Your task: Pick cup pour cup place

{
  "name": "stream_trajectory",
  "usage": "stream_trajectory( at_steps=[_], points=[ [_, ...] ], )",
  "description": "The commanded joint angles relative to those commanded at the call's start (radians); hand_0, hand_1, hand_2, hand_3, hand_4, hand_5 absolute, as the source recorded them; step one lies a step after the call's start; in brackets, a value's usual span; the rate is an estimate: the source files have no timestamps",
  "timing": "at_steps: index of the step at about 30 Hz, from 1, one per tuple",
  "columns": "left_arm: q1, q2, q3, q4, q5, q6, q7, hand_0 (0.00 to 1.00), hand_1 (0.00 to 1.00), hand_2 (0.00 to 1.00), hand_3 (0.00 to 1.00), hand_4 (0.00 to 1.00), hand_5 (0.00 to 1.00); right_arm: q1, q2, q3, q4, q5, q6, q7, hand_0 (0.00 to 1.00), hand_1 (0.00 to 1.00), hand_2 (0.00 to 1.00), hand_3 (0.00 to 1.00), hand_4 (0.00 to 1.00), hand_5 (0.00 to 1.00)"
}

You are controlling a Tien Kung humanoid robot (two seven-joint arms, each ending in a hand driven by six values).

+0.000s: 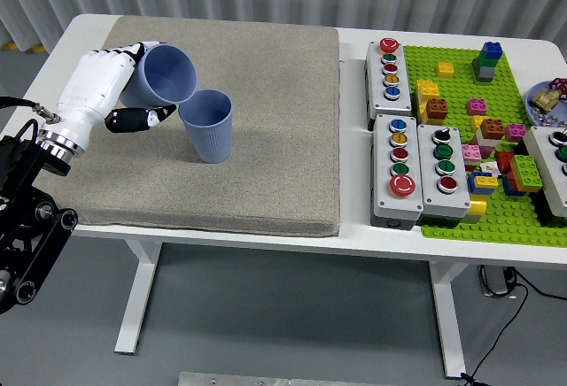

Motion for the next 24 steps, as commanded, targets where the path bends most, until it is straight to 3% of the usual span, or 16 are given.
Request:
stream_trajectory(
  at_steps=[18,24],
  points=[
    [-0.102,0.161,0.204,0.025,0.0,0.022,0.059,0.455,0.517,0.627,0.77,0.586,0.115,0.007,-0.009,-0.002,0.0,0.008,-0.002,0.007,0.747,0.714,0.767,0.615,0.188,0.178],
    [-0.129,0.185,0.248,0.027,0.0,0.039,0.086,0.455,0.517,0.626,0.766,0.584,0.116,0.006,-0.01,-0.003,0.0,0.012,-0.002,0.008,0.747,0.714,0.767,0.615,0.188,0.178]
  ],
)
